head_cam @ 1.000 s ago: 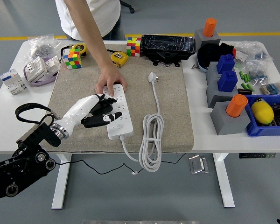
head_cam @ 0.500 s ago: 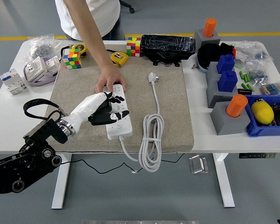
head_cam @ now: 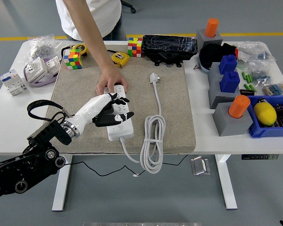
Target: Put the plug near the board,insert it into the board,press the button,pull the plug out
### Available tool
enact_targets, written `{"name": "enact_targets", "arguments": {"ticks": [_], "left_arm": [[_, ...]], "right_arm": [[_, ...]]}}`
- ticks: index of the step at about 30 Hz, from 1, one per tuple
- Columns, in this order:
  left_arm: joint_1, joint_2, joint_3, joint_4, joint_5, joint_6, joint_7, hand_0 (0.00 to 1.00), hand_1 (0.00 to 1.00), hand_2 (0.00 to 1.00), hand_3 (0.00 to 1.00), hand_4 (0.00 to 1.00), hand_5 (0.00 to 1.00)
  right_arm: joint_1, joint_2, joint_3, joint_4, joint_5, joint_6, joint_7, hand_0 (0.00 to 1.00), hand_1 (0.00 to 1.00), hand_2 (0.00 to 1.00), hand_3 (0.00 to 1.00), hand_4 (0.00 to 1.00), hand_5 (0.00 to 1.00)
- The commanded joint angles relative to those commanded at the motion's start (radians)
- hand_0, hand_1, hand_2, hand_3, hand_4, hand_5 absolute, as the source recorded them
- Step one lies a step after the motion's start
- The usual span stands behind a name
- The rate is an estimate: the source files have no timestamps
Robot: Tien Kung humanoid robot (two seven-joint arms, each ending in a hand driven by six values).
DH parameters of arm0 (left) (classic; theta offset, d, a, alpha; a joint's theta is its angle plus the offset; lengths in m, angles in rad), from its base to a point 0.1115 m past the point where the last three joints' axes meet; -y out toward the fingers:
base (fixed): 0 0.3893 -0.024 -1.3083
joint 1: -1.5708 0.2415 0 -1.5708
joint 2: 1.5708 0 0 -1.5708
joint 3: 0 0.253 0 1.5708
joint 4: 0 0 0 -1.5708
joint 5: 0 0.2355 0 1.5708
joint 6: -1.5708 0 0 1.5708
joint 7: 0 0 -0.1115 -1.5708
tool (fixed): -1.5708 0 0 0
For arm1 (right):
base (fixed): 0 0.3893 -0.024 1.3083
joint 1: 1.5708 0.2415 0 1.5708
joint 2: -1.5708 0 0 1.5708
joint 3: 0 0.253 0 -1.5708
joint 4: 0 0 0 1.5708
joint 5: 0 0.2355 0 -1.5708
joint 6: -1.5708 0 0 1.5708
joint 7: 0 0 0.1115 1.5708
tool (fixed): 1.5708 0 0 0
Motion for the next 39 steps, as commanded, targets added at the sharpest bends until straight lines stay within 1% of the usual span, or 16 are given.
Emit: {"name": "enact_targets", "arguments": {"ticks": [4, 5, 7, 9, 10, 13, 16, 17, 22, 23, 24, 28, 29, 34, 35, 39], "left_arm": [[0.015, 0.02, -0.028, -0.052, -0.002, -0.016, 0.019, 0.683, 0.706, 0.709, 0.724, 0.824, 0.725], [0.022, 0.029, -0.036, -0.071, -0.001, -0.026, 0.032, 0.559, 0.631, 0.654, 0.724, 0.828, 0.706], [0.034, 0.044, -0.049, -0.11, 0.003, -0.043, 0.054, 0.559, 0.631, 0.654, 0.724, 0.828, 0.706], [0.055, 0.066, -0.071, -0.169, 0.007, -0.085, 0.103, 0.559, 0.631, 0.654, 0.724, 0.828, 0.706], [0.064, 0.074, -0.079, -0.196, 0.012, -0.104, 0.127, 0.264, 0.346, 0.454, 0.666, 0.832, 0.427], [0.089, 0.094, -0.099, -0.267, 0.039, -0.165, 0.199, 0.264, 0.346, 0.454, 0.666, 0.832, 0.427], [0.103, 0.102, -0.105, -0.309, 0.076, -0.212, 0.255, 0.264, 0.346, 0.454, 0.666, 0.832, 0.427], [0.104, 0.103, -0.106, -0.315, 0.083, -0.221, 0.265, 0.109, 0.058, 0.181, 0.838, 0.693, 0.044], [0.104, 0.104, -0.103, -0.332, 0.097, -0.301, 0.356, 0.109, 0.058, 0.181, 0.838, 0.693, 0.044], [0.102, 0.105, -0.102, -0.335, 0.097, -0.316, 0.372, 0.078, 0.047, 0.147, 0.916, 0.589, 0.002], [0.099, 0.106, -0.098, -0.337, 0.096, -0.333, 0.395, 0.078, 0.047, 0.147, 0.916, 0.589, 0.002], [0.091, 0.108, -0.091, -0.328, 0.091, -0.36, 0.427, 0.078, 0.047, 0.147, 0.916, 0.589, 0.002], [0.09, 0.108, -0.09, -0.325, 0.09, -0.368, 0.435, 0.068, 0.049, 0.144, 0.912, 0.643, 0.002], [0.089, 0.109, -0.079, -0.312, 0.077, -0.379, 0.437, 0.068, 0.049, 0.144, 0.912, 0.643, 0.002], [0.088, 0.109, -0.076, -0.307, 0.073, -0.382, 0.435, 0.063, 0.053, 0.145, 0.896, 0.596, 0.002], [0.088, 0.104, -0.063, -0.294, 0.056, -0.38, 0.423, 0.063, 0.053, 0.145, 0.896, 0.596, 0.002]], "right_arm": [[0.0, 0.0, 0.001, 0.0, -0.001, 0.0, 0.0, 0.585, 0.666, 0.634, 0.565, 0.976, 0.581], [0.0, 0.0, 0.001, 0.0, -0.001, 0.0, 0.0, 0.585, 0.666, 0.634, 0.565, 0.976, 0.581], [-0.001, -0.001, 0.002, 0.0, -0.002, 0.0, 0.0, 0.585, 0.666, 0.634, 0.565, 0.976, 0.581], [-0.001, -0.001, 0.002, -0.001, -0.002, 0.0, 0.0, 0.585, 0.666, 0.634, 0.565, 0.976, 0.581], [-0.002, -0.002, 0.002, -0.002, -0.002, 0.0, -0.001, 0.585, 0.666, 0.634, 0.565, 0.976, 0.581], [-0.003, -0.001, 0.001, -0.006, -0.001, 0.0, 0.0, 0.585, 0.665, 0.634, 0.565, 0.976, 0.581], [-0.005, 0.0, 0.0, -0.008, -0.001, 0.0, -0.001, 0.585, 0.665, 0.634, 0.565, 0.976, 0.581], [-0.005, 0.0, -0.001, -0.008, 0.0, 0.0, -0.001, 0.582, 0.665, 0.633, 0.565, 0.976, 0.581], [-0.001, -0.001, -0.008, -0.006, 0.001, 0.0, 0.0, 0.582, 0.665, 0.633, 0.565, 0.976, 0.581], [0.001, -0.002, -0.01, -0.006, 0.001, 0.0, -0.001, 0.585, 0.666, 0.634, 0.565, 0.976, 0.581], [0.002, -0.004, -0.012, -0.005, 0.001, 0.0, -0.001, 0.585, 0.666, 0.634, 0.565, 0.976, 0.581], [0.004, -0.007, -0.015, -0.006, 0.002, 0.0, -0.001, 0.585, 0.666, 0.634, 0.565, 0.976, 0.581], [0.004, -0.007, -0.016, -0.006, 0.002, 0.0, 0.0, 0.584, 0.665, 0.634, 0.565, 0.976, 0.58], [0.003, -0.011, -0.019, -0.005, 0.002, 0.0, 0.0, 0.584, 0.665, 0.634, 0.565, 0.976, 0.58], [0.002, -0.011, -0.02, -0.006, 0.003, 0.0, 0.0, 0.585, 0.665, 0.634, 0.565, 0.975, 0.581], [0.002, -0.01, -0.019, -0.004, 0.003, -0.001, 0.0, 0.585, 0.665, 0.634, 0.565, 0.975, 0.581]]}}
